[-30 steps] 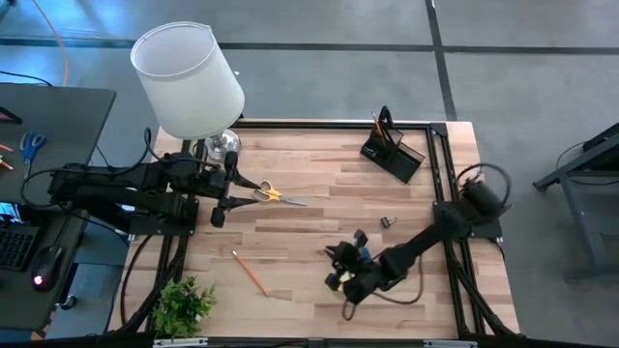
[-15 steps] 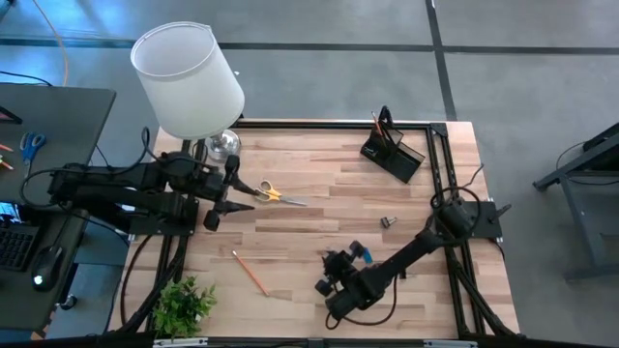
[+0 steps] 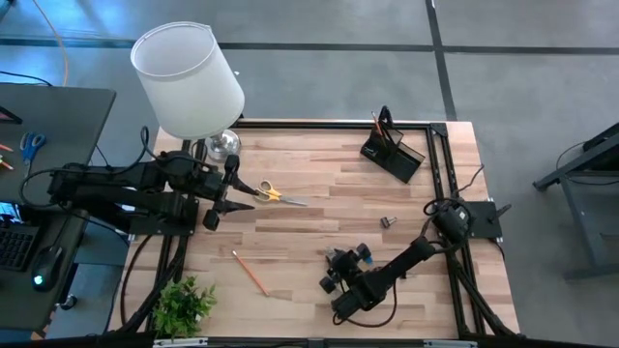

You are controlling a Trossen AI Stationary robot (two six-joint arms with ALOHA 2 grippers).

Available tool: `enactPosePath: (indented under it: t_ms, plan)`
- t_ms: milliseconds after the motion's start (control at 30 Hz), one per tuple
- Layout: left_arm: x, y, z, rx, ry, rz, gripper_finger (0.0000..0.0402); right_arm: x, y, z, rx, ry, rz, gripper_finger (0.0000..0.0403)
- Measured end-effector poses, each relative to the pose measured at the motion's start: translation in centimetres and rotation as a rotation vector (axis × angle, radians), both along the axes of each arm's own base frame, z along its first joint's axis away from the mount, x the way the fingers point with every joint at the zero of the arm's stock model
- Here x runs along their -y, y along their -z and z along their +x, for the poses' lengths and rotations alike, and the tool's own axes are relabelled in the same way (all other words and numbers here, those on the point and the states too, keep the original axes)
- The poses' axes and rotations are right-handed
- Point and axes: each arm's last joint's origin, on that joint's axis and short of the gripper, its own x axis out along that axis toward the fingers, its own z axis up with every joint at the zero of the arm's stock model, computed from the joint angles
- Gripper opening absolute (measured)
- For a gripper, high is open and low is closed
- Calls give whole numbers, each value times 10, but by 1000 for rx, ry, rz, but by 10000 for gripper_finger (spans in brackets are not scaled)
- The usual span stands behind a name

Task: Pick and place office supplies into organizer
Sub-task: Put the green binder clip into the mesh desk organizer

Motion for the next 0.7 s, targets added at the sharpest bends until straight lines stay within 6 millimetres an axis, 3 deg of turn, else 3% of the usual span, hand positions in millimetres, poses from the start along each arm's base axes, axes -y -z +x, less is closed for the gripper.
enactPosePath:
  t_ms: [700]
  plan:
    - [0, 1, 0, -7, 0, -1, 154, -1, 3, 2, 15, 0, 9, 82]
